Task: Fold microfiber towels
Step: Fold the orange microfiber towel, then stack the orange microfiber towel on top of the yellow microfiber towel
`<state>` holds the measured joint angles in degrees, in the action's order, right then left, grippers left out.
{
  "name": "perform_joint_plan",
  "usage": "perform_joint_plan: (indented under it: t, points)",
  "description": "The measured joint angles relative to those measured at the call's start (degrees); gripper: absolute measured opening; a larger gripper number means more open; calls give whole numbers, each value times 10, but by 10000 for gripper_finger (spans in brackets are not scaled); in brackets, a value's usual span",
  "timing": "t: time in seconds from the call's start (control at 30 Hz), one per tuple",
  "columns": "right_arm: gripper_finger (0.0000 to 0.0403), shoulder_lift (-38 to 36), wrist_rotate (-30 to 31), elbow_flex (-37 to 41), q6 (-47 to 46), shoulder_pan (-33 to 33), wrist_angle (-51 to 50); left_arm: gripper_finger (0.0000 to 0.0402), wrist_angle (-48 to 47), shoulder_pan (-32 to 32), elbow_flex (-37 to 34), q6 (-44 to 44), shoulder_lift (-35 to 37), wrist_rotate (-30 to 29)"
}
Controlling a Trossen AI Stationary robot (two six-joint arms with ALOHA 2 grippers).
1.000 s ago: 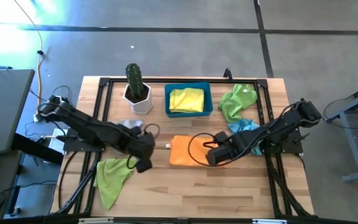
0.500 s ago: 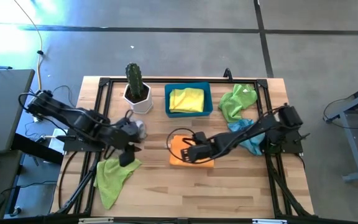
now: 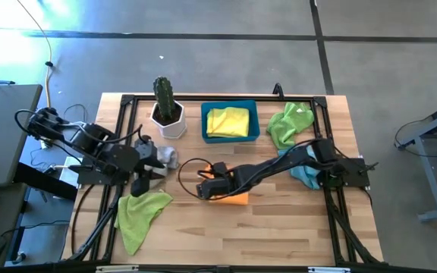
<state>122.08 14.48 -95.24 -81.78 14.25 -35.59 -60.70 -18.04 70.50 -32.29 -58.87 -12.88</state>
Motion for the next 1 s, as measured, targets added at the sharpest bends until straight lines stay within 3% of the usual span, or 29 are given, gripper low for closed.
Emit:
perform_joint_plan:
  t: [0.47,0.77,1.0]
  points:
    - [11,16,61,-6,12,-16,-10,156,-27,0,0,0,1,-12]
    - [120,17,4,-23,88,-17,-28,156,-27,0,0,0,1,-21]
    - [152,17,18,-134,164,-18,-230,156,-25,0,0,0,-7,-30]
